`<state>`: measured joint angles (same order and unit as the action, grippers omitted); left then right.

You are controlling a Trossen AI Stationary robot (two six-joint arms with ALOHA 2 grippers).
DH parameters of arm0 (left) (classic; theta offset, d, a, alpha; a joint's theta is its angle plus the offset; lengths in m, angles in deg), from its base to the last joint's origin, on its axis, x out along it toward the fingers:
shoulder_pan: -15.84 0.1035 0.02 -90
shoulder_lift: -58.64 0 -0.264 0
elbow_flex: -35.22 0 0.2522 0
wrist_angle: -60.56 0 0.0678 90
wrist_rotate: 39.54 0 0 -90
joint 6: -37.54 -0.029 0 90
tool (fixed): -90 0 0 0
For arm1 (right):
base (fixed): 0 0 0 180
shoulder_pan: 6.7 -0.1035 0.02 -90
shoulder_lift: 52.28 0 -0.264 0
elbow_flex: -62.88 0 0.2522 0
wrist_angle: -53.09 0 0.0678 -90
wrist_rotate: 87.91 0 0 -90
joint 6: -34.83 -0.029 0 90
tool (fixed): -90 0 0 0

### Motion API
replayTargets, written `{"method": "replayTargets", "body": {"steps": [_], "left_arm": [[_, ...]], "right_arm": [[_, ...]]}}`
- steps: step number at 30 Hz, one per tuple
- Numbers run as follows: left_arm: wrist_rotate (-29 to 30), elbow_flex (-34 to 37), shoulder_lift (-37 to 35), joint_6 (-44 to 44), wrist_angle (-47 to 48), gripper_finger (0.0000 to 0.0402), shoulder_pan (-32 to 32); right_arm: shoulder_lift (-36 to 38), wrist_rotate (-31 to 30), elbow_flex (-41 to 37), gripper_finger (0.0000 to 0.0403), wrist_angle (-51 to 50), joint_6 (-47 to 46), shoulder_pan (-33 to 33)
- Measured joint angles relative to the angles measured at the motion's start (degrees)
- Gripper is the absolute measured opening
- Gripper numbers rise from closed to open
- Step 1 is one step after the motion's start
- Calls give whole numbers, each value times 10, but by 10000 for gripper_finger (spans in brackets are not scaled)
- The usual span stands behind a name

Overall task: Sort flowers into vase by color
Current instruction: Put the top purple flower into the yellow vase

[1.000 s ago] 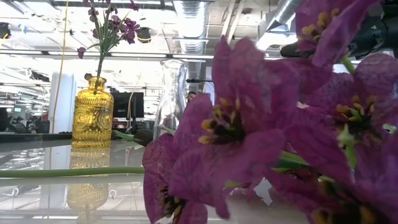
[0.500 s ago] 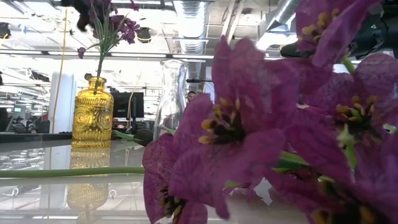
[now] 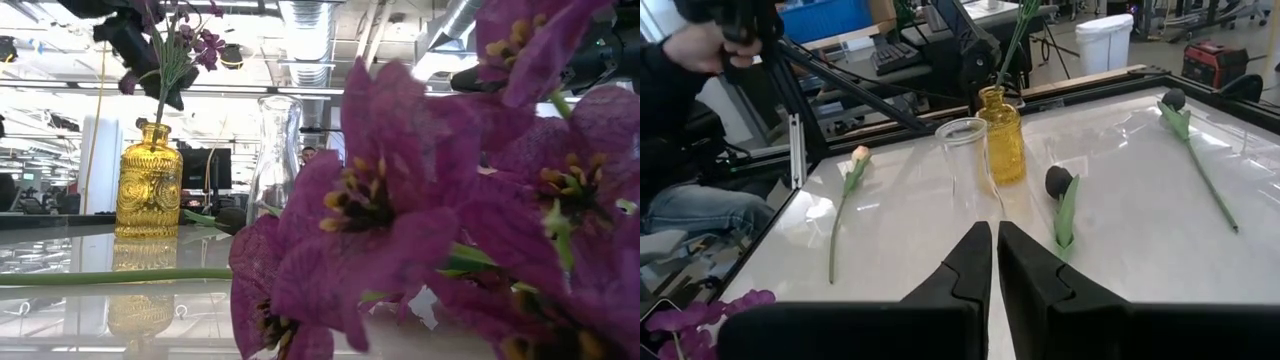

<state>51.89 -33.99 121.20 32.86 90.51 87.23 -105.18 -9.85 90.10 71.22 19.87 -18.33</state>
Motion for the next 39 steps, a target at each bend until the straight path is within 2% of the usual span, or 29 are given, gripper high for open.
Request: {"method": "replayTargets", "body": {"steps": [5, 9, 14, 24, 31, 35, 39], "left_arm": [[-28, 15, -4, -2, -2, 0, -33], [-18, 16, -18, -7, 5, 0, -87], [43, 16, -51, -16, 25, 0, -152], [123, 16, -118, 2, 73, 0, -282], [201, 14, -123, -13, 15, 0, -359], [231, -39, -124, -43, -21, 0, -366], [201, -119, -124, -38, 5, 0, -366]], "right_arm": [[0, 0, 0, 51, 5, 0, 0], [0, 0, 0, 51, 4, -1, -1], [0, 0, 0, 51, 4, -1, -8], [0, 0, 0, 51, 3, -1, -11], [1, 0, 0, 51, 3, 0, -5], [2, 0, 4, 51, 1, -1, 6], [2, 0, 14, 51, 0, 3, 5]]}}
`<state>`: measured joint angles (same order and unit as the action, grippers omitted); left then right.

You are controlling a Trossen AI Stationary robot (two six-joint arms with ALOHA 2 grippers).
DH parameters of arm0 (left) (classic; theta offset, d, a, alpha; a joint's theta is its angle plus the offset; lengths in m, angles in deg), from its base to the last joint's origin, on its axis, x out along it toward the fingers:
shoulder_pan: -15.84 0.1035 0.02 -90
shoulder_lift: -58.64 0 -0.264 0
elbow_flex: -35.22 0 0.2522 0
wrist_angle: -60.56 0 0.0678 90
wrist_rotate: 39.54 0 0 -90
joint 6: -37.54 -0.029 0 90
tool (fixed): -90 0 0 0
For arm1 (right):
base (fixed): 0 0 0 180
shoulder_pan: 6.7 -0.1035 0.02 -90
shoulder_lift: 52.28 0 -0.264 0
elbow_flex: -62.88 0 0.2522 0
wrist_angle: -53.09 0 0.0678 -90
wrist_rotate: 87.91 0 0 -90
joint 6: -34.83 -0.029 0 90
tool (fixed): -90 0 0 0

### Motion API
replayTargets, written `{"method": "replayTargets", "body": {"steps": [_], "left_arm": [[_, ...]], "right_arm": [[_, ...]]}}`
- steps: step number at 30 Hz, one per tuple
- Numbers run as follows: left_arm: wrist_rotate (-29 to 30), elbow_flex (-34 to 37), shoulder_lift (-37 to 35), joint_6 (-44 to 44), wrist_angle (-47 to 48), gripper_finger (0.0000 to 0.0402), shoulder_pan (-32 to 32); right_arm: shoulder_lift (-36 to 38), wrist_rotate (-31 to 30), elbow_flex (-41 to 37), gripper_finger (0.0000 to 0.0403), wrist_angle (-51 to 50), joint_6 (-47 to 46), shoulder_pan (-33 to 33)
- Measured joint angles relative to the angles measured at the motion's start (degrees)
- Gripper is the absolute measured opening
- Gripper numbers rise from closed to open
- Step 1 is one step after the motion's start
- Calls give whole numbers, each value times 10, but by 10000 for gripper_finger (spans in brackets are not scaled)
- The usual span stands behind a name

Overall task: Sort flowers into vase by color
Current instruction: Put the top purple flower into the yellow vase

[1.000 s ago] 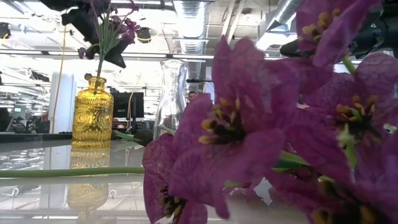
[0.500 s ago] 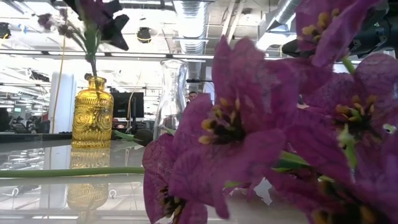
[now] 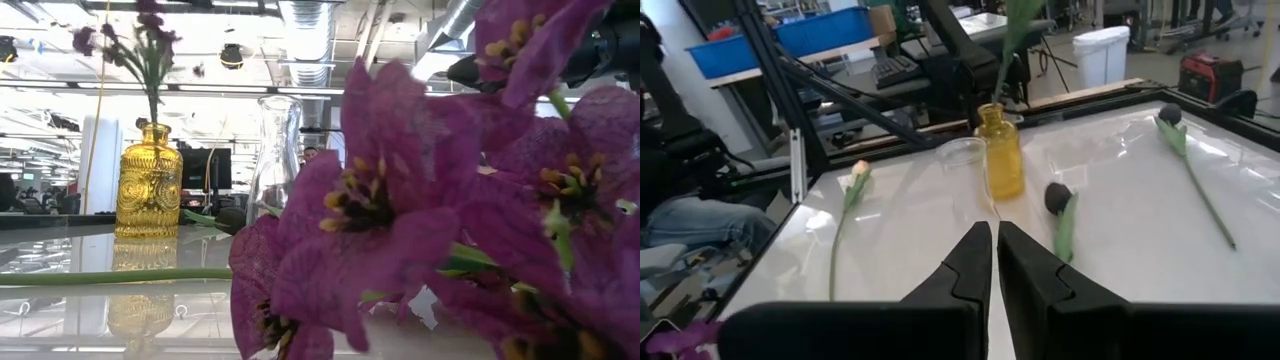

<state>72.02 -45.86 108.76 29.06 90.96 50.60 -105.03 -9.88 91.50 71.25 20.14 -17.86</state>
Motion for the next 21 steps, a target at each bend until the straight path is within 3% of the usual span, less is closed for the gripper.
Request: {"method": "replayTargets", "body": {"steps": [2, 5, 7, 9, 11, 16, 21], "left_arm": [[-54, -36, 0, 34, 59, 0, -7], [-185, -68, -5, 75, 162, 0, -28], [-283, -66, -18, 86, 203, 0, -56], [-342, -51, -41, 106, 215, 0, -97], [-343, -22, -68, 119, 224, 0, -150], [-273, 77, -132, 144, 221, 0, -288], [-268, 167, -158, 136, 216, 0, -399]], "right_arm": [[0, 0, 3, 51, -2, 1, 0], [0, 1, 4, 51, -6, 1, 0], [0, 1, 4, 51, -16, 2, 0], [0, 1, 4, 51, -26, 2, 0], [0, 2, 4, 51, -33, 1, 0], [0, 3, 4, 51, -49, 2, -1], [0, 3, 4, 51, -49, 2, -1]]}}
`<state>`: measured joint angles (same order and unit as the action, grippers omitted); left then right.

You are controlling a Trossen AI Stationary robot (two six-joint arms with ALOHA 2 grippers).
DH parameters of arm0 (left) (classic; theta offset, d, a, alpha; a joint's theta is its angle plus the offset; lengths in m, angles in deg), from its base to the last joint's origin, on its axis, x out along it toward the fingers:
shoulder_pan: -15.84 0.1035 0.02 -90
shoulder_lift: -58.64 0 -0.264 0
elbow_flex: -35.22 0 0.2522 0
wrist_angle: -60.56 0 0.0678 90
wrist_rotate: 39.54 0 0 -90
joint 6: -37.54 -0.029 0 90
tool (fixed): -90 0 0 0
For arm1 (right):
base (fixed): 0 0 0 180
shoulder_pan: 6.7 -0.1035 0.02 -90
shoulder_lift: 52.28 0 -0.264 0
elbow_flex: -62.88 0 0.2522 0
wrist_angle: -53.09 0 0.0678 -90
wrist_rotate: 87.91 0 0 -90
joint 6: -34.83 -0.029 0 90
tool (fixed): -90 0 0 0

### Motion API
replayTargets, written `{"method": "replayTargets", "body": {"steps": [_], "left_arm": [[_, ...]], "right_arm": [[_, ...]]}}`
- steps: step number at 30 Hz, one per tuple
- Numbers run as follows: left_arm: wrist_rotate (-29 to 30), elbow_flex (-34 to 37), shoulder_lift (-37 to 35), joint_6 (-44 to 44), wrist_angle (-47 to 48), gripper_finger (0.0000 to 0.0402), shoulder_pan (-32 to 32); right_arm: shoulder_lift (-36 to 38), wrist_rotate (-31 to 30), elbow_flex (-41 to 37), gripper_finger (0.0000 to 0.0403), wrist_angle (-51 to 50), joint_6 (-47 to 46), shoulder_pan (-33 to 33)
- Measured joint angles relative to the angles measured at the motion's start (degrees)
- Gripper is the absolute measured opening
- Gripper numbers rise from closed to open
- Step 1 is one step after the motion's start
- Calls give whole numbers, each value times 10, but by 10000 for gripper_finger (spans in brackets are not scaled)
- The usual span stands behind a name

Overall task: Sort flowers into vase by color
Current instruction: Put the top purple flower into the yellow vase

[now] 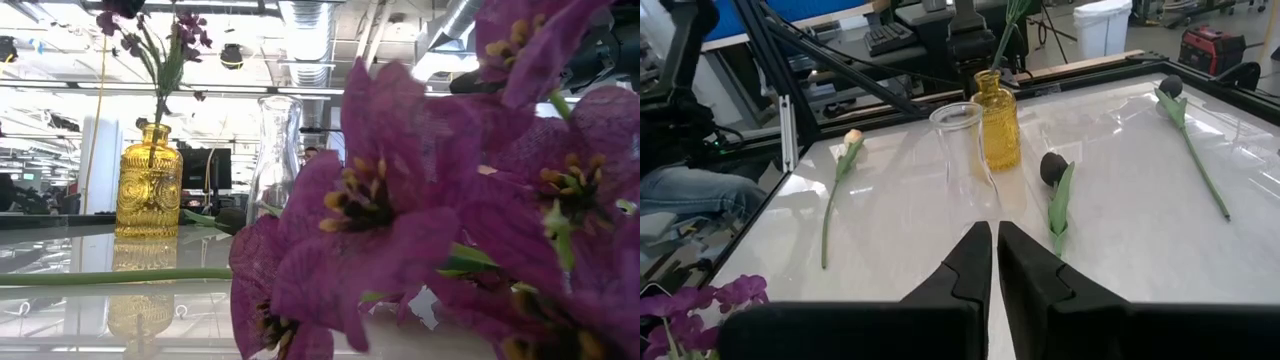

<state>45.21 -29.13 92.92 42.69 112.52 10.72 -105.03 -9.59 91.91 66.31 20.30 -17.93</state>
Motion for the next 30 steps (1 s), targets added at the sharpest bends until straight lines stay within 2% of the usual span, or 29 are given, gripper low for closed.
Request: {"method": "replayTargets", "body": {"steps": [5, 10, 20, 25, 30], "left_arm": [[36, 48, 18, 40, 51, 0, -78], [157, 49, 41, 96, 140, 0, -131], [264, 20, 41, 245, 287, 0, -148], [283, -17, 41, 206, 265, 0, -148], [264, -66, 40, 146, 212, 0, -148]], "right_arm": [[0, 0, 0, 51, 0, 0, 0], [0, 0, 0, 51, 0, 0, 1], [0, -1, 0, 51, 0, 0, 1], [0, -2, 0, 51, 0, 0, 1], [0, -2, 0, 51, 0, 0, 1]]}}
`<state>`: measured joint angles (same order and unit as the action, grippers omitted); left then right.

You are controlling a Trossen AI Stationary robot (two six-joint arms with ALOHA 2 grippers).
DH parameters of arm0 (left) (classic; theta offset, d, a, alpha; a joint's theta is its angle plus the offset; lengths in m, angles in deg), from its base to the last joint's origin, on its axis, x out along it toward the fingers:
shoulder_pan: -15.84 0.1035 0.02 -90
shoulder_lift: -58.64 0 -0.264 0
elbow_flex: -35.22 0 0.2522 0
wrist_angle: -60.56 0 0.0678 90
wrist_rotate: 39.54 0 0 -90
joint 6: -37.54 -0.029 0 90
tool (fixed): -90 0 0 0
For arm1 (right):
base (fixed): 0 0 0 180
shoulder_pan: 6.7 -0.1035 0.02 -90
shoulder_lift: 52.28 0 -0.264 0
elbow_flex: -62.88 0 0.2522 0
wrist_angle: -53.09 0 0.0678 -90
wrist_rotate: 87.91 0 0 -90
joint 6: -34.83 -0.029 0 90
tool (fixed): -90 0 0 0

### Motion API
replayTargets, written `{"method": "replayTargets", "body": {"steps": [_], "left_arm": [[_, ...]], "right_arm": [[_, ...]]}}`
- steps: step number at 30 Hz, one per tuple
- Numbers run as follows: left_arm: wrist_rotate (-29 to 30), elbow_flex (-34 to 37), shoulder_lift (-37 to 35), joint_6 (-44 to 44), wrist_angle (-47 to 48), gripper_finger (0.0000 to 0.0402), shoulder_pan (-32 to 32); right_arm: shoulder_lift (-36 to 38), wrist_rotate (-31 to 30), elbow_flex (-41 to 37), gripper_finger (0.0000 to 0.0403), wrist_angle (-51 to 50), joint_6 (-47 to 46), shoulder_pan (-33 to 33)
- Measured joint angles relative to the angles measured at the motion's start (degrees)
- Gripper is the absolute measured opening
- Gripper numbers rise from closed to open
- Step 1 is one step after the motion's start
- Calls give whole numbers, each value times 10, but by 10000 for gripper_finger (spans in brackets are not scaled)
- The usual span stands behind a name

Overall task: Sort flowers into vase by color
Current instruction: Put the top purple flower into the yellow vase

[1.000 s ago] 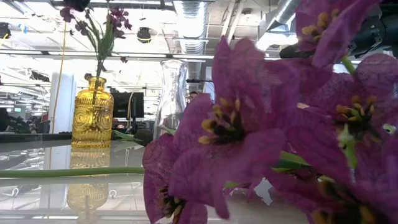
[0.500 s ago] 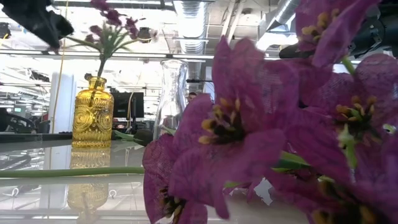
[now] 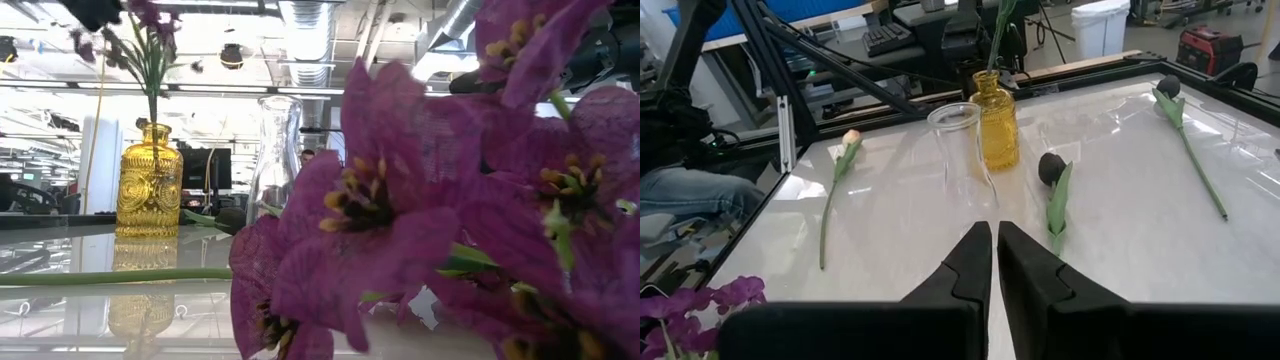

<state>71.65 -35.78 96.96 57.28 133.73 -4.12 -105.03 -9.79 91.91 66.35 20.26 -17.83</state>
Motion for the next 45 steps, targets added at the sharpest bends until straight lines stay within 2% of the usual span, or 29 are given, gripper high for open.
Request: {"method": "replayTargets", "body": {"steps": [8, 11, 14, 21, 26, 30, 35, 42, 45], "left_arm": [[-33, -53, -5, -53, -64, 0, 0], [-49, -56, -6, -61, -28, 0, 0], [-34, -45, 9, -57, -16, 0, 0], [-94, -42, 61, -73, 63, 0, -6], [-49, -77, 94, -61, 130, 0, -11], [-41, -113, 119, 5, 192, 0, -11], [-30, -119, 158, 52, 278, 0, -11], [79, -119, 238, 83, 304, 0, -11], [102, -99, 258, 107, 305, 0, -11]], "right_arm": [[0, 0, 0, 51, 0, 0, 0], [0, 0, 0, 51, 0, 0, 0], [0, 0, 0, 51, 0, 0, 0], [0, 0, 0, 51, 0, -4, 0], [0, 0, 0, 51, 0, -5, 0], [0, 0, 0, 51, 0, -6, 0], [0, 0, 0, 51, 0, -3, 0], [0, 0, 0, 51, 0, 0, 0], [0, 1, 0, 51, 0, 0, -1]]}}
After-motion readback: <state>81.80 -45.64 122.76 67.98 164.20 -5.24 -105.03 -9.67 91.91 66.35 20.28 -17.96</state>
